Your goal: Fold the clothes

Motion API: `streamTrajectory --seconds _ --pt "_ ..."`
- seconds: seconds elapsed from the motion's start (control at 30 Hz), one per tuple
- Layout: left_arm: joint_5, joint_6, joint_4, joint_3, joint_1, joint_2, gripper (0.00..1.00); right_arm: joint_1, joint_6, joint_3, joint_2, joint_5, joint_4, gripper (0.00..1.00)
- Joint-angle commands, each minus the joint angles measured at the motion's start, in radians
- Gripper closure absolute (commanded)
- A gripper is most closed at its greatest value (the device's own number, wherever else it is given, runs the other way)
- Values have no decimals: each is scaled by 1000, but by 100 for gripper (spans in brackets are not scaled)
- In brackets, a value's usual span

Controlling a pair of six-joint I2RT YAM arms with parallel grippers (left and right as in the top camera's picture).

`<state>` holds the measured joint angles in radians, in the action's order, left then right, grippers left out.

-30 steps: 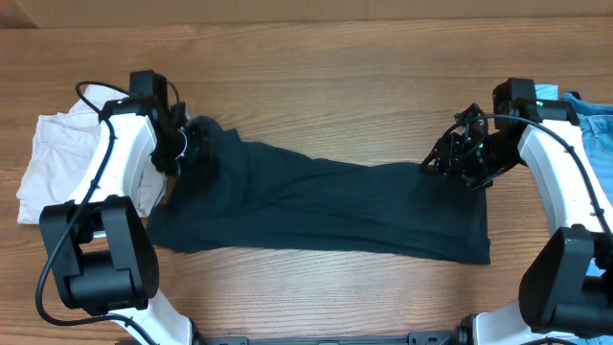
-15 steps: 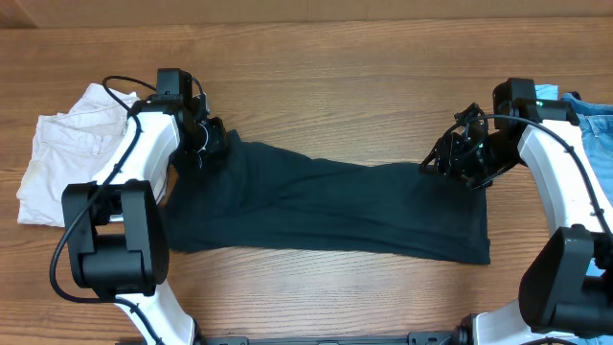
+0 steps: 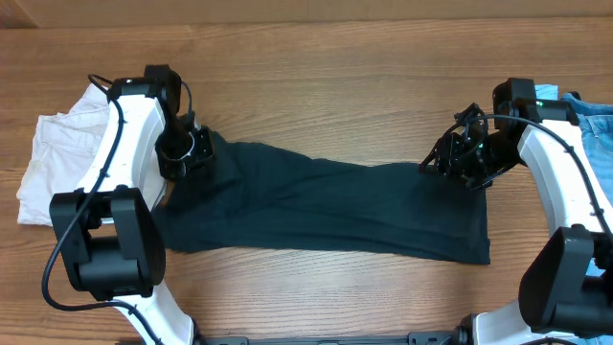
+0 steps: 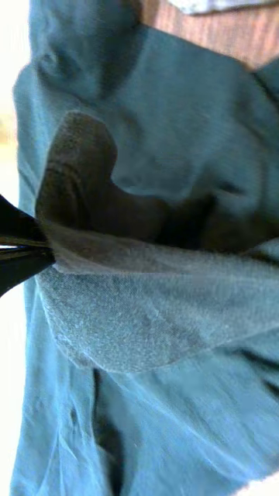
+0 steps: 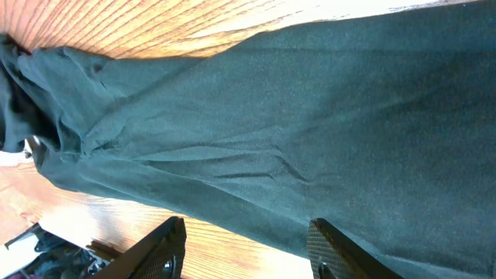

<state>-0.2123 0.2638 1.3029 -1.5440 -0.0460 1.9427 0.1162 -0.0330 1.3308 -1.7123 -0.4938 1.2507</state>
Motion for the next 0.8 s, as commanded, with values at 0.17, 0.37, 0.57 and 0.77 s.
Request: streamTrajectory --seconds 0.17,0.37,0.57,0.77 --pt "196 47 163 -13 -2 -19 95 -4 7 -2 -1 -13 -1 46" --pt "203 47 204 -13 -2 -19 76 -4 7 -2 -1 -13 -2 45" --pt "262 59 141 -25 -37 -19 64 -4 7 -2 -1 -14 -2 45" --pt "127 -21 -221 -42 -79 -12 34 -4 7 -2 -1 -17 -6 45"
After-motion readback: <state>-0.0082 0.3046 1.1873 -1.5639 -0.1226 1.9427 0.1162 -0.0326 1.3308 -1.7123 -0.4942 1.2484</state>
